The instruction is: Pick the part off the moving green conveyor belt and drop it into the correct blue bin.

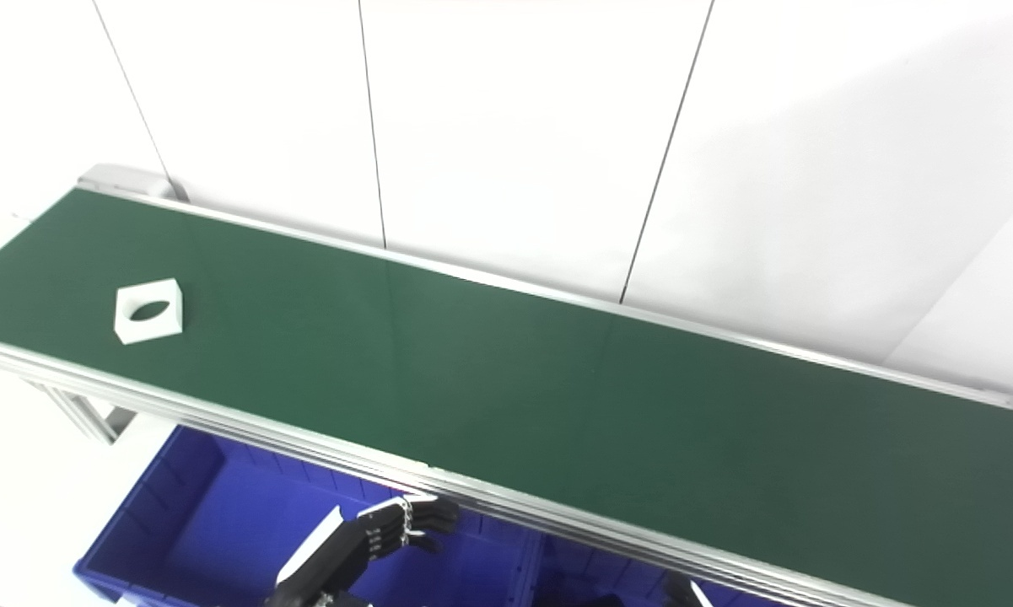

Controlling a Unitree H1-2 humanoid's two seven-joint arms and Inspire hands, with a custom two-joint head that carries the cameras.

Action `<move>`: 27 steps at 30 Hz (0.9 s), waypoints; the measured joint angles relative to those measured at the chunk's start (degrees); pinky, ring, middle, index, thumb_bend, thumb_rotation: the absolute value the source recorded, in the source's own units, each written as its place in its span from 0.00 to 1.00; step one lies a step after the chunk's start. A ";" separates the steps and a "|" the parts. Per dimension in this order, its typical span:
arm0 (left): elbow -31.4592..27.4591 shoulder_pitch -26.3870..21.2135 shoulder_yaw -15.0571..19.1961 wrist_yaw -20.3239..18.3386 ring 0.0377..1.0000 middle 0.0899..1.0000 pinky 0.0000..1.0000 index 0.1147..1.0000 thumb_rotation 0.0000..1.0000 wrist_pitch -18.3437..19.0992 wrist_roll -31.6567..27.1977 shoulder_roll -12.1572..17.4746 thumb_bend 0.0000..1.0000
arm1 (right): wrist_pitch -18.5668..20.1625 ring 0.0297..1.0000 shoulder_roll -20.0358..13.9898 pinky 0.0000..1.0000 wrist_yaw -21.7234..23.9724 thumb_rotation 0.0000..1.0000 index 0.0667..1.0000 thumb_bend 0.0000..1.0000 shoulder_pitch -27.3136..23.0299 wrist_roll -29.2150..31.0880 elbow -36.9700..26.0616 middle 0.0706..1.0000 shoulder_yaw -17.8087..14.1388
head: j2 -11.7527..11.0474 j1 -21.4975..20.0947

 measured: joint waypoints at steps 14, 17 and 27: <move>1.33 -0.17 -0.93 0.88 0.74 0.76 0.67 0.72 0.14 -0.01 -0.07 -0.04 0.96 | 0.00 0.86 -0.04 0.86 0.90 0.09 0.89 0.69 -0.04 0.25 0.28 0.88 -0.39 | -1.85 0.09; 1.27 -0.17 -0.94 1.25 0.74 0.75 0.66 0.71 0.14 -0.01 -0.17 -0.03 0.97 | -0.09 0.85 -0.01 0.86 0.96 0.05 0.89 0.69 -0.17 0.65 0.69 0.88 -0.39 | -2.37 0.36; -2.76 -0.74 -0.70 1.49 0.72 0.74 0.66 0.72 0.12 -0.19 -2.28 1.28 0.99 | -1.60 0.86 -0.36 0.84 0.94 0.05 0.91 0.67 -1.82 1.83 4.93 0.90 -1.13 | -4.75 5.72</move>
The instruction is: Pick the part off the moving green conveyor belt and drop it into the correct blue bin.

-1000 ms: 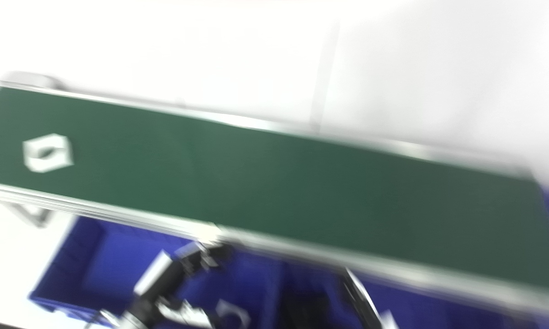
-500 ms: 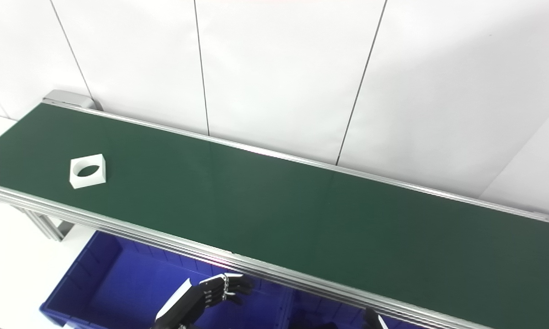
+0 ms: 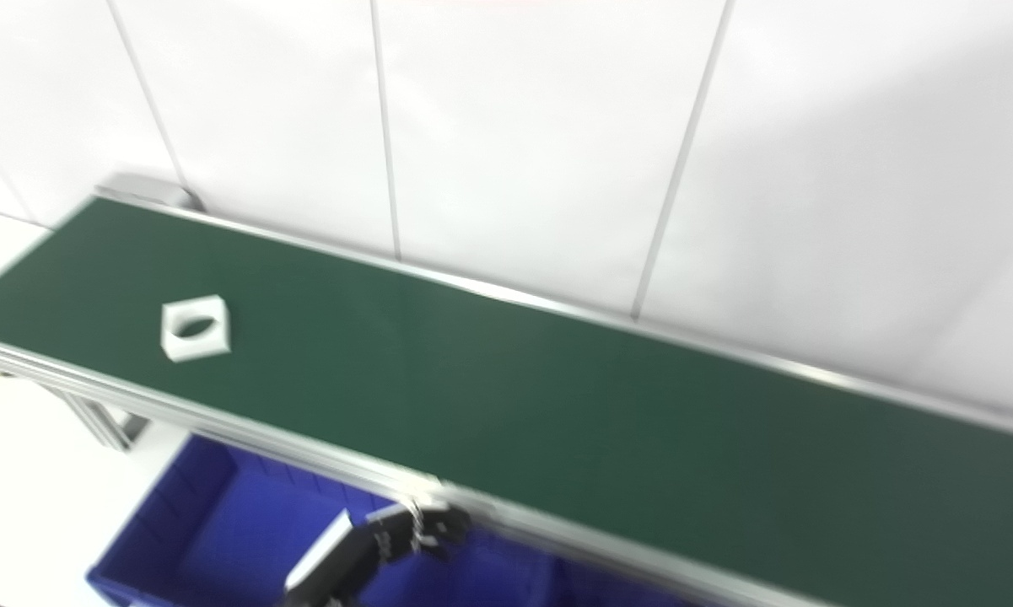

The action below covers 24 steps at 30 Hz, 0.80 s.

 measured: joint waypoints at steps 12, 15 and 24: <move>-9.02 -4.82 4.01 -0.47 0.74 0.76 0.68 0.74 0.17 -0.38 -1.56 2.98 0.98 | -0.19 0.85 -0.60 0.78 -3.33 0.03 0.88 0.67 -1.73 -1.94 1.79 0.87 -0.40 | -0.79 1.41; -10.74 -6.30 5.13 -0.77 0.75 0.77 0.69 0.75 0.22 -0.41 -1.78 4.07 0.98 | -0.19 0.85 -0.59 0.78 -3.44 0.00 0.89 0.66 -1.82 -1.94 1.92 0.87 -0.39 | -0.97 1.93; -15.23 -10.64 9.37 1.21 0.79 0.82 0.73 0.79 0.26 5.31 4.59 4.49 0.86 | -0.20 0.85 -0.95 0.80 -3.56 0.05 0.89 0.64 -2.88 -1.22 3.04 0.87 -0.23 | -0.88 2.81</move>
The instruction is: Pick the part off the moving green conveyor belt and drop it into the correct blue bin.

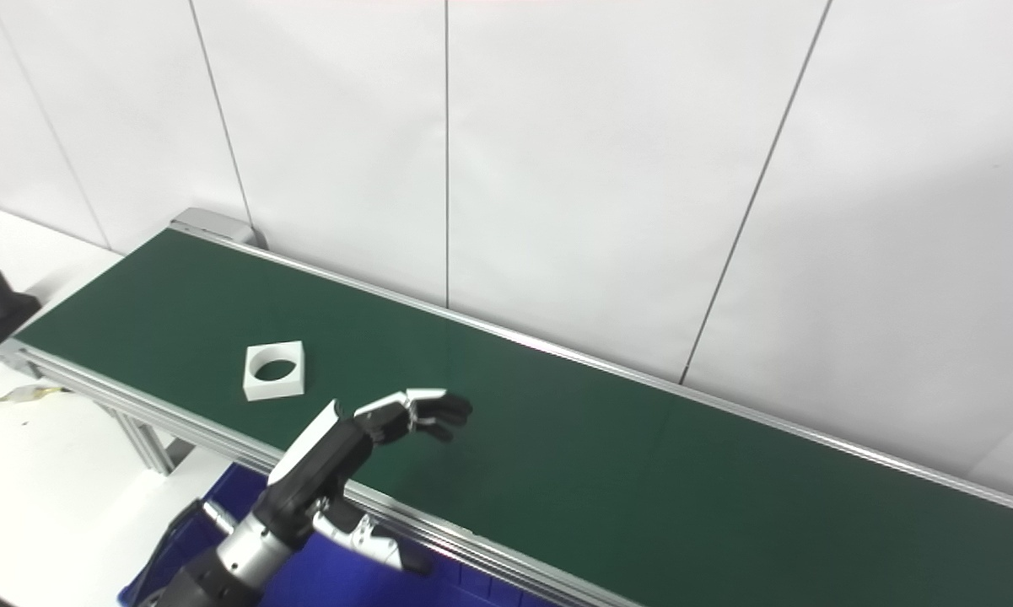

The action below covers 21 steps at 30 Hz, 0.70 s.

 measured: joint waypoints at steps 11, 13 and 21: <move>1.61 -8.34 2.60 1.51 0.80 0.82 0.75 0.81 0.29 8.23 10.25 3.04 0.84 | -0.08 0.83 -1.48 0.78 -2.31 0.06 0.88 0.62 -0.96 0.65 2.14 0.86 1.51 | -0.53 0.88; 3.71 -9.18 2.70 2.06 0.80 0.83 0.75 0.81 0.28 8.44 11.69 3.55 0.84 | -0.08 0.84 -1.98 0.79 -2.70 0.06 0.88 0.62 -1.14 0.95 2.15 0.86 2.08 | -0.53 0.88; 12.37 -13.49 2.82 3.87 0.84 0.86 0.79 0.83 0.28 9.40 17.10 6.54 0.83 | -0.08 0.86 -2.40 0.82 -3.88 0.06 0.88 0.61 -1.35 0.92 2.11 0.87 2.61 | -0.62 0.88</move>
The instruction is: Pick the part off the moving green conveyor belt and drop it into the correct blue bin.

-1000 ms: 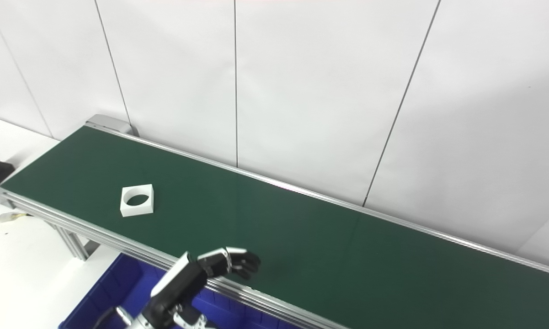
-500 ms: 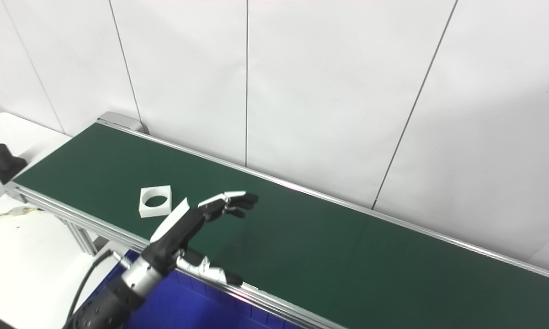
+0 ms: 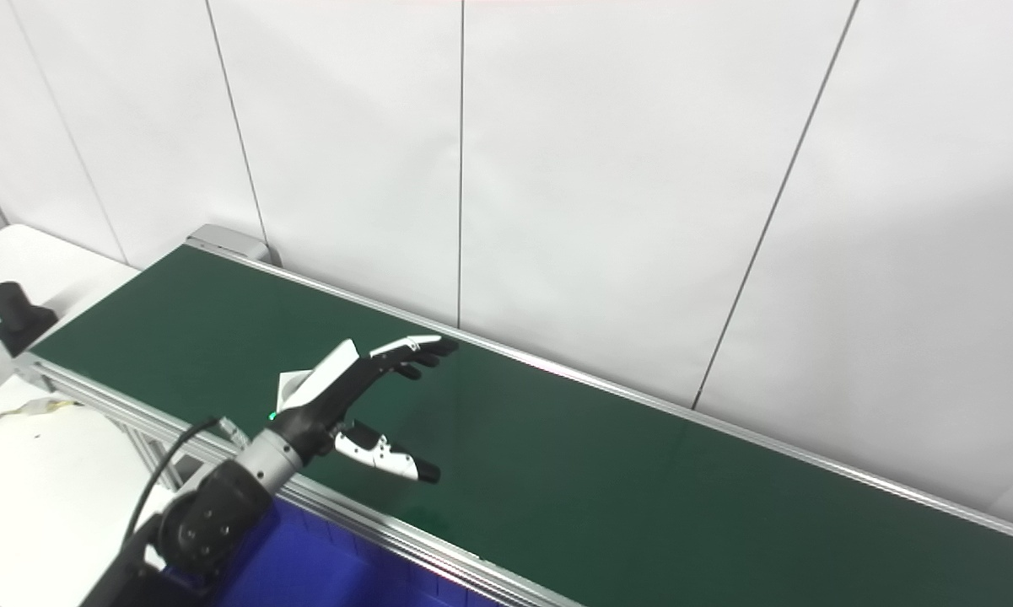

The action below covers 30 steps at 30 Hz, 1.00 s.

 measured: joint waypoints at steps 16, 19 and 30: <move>13.53 -5.98 -1.45 2.23 0.88 0.91 0.77 0.87 0.26 3.33 6.53 4.89 0.87 | -0.01 0.84 0.04 0.80 -0.54 0.03 0.87 0.61 0.22 0.00 -0.57 0.86 0.39 | 0.53 0.09; 14.29 -6.31 -2.15 2.23 0.92 0.94 0.82 0.90 0.24 5.47 8.01 5.40 0.88 | -0.01 0.84 -0.10 0.80 -0.73 0.04 0.88 0.60 0.19 0.04 -0.57 0.86 0.59 | 0.44 0.18; 18.56 -7.25 -6.59 4.08 0.99 0.99 0.98 0.92 0.17 8.98 15.65 7.75 0.91 | -0.01 0.85 -0.03 0.82 -0.64 0.04 0.89 0.59 0.38 0.54 -0.73 0.87 0.53 | 0.62 0.44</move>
